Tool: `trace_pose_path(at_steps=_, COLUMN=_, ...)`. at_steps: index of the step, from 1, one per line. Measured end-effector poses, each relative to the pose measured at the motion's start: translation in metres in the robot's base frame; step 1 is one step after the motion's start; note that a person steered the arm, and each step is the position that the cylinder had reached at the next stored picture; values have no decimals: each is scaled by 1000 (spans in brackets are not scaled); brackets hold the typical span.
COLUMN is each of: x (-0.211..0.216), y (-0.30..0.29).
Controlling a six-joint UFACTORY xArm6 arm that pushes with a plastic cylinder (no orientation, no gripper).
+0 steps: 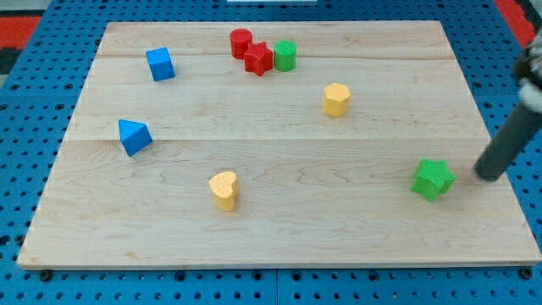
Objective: Push the green star to the top of the yellow heart
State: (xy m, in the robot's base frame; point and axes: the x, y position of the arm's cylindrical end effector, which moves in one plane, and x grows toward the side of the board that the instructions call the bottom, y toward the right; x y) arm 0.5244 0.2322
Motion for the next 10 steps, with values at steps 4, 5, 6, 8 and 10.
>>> trace_pose_path(at_steps=4, x=30, y=-166)
trace_pose_path(at_steps=5, x=18, y=-95)
trace_pose_path(at_steps=6, x=-36, y=-109)
trace_pose_path(at_steps=8, x=-97, y=-67)
trace_pose_path(at_steps=10, x=-10, y=-107)
